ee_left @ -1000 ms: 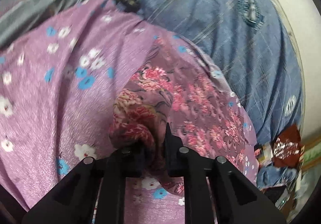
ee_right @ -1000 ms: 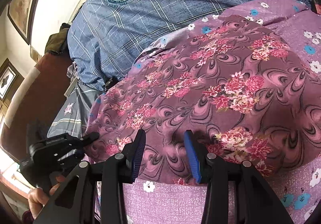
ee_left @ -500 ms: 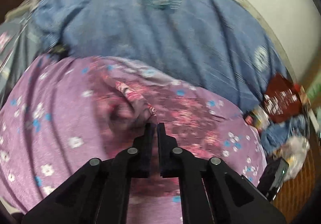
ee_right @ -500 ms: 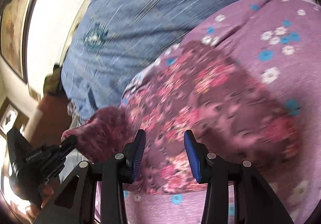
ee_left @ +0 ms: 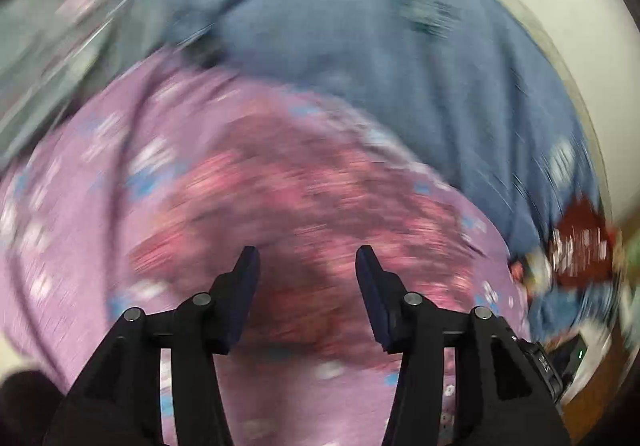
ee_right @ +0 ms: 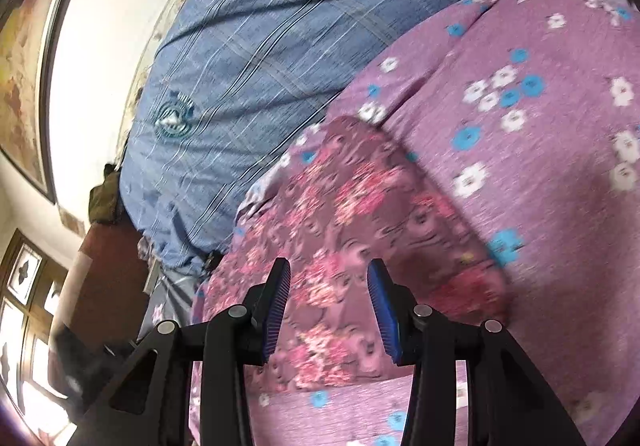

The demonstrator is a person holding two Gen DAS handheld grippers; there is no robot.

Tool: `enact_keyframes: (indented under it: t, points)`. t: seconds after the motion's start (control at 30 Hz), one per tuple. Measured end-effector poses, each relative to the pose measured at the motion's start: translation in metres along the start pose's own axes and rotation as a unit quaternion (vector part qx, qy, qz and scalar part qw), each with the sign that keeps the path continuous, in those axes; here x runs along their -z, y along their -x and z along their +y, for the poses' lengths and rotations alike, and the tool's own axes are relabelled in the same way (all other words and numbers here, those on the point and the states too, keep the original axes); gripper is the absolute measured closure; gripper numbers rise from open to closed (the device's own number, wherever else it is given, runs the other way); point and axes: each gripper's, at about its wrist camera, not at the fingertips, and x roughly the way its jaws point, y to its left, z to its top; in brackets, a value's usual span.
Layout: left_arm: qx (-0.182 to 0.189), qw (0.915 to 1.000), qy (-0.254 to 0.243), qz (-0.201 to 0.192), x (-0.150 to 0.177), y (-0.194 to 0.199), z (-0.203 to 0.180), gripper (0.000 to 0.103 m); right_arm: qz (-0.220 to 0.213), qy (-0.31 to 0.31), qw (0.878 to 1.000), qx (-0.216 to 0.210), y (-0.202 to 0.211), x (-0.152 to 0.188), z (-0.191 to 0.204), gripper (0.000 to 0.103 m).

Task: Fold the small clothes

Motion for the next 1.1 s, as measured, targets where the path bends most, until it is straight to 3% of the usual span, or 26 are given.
enact_keyframes:
  t: [0.1, 0.17, 0.27, 0.37, 0.57, 0.73, 0.83, 0.87, 0.93, 0.97, 1.03, 1.1]
  points:
    - [0.005, 0.9961, 0.083, 0.030, 0.006, -0.002, 0.059, 0.055, 0.010, 0.030, 0.999, 0.004, -0.011, 0.010, 0.020, 0.060]
    - [0.031, 0.9909, 0.120, 0.053, 0.012, -0.007, 0.078, 0.055, 0.019, 0.048, 0.999, 0.008, -0.022, 0.019, 0.032, 0.060]
    - [0.070, 0.9848, 0.140, 0.076, 0.026, -0.014, 0.082, 0.046, 0.032, 0.073, 0.997, 0.015, -0.036, 0.033, 0.048, 0.060]
    - [0.095, 0.9799, 0.152, 0.087, 0.030, -0.024, 0.077, 0.046, 0.042, 0.098, 0.994, 0.023, -0.048, 0.044, 0.059, 0.060]
    - [0.100, 0.9817, 0.155, 0.047, 0.005, -0.040, 0.070, 0.046, 0.054, 0.107, 0.992, 0.029, -0.061, 0.050, 0.063, 0.060]
    - [0.118, 0.9727, 0.194, 0.048, -0.003, -0.059, 0.083, 0.045, 0.052, 0.101, 0.993, 0.027, -0.066, 0.046, 0.063, 0.060]
    - [0.116, 0.9754, 0.183, 0.043, -0.004, -0.066, 0.081, 0.045, 0.059, 0.108, 0.992, 0.029, -0.072, 0.047, 0.065, 0.060]
    - [0.110, 0.9782, 0.171, 0.042, -0.004, -0.068, 0.079, 0.047, 0.061, 0.112, 0.991, 0.031, -0.074, 0.048, 0.066, 0.060]
    - [0.095, 0.9829, 0.153, 0.038, -0.003, -0.070, 0.074, 0.060, 0.063, 0.117, 0.991, 0.033, -0.077, 0.050, 0.067, 0.060]
    - [0.088, 0.9847, 0.145, 0.037, -0.003, -0.071, 0.072, 0.074, 0.064, 0.119, 0.990, 0.034, -0.078, 0.050, 0.067, 0.063]
    - [0.083, 0.9863, 0.137, 0.040, -0.006, -0.073, 0.071, 0.078, 0.065, 0.118, 0.990, 0.032, -0.081, 0.050, 0.067, 0.066]
    - [0.084, 0.9869, 0.131, 0.041, -0.008, -0.071, 0.069, 0.085, 0.072, 0.121, 0.990, 0.030, -0.087, 0.051, 0.068, 0.091]
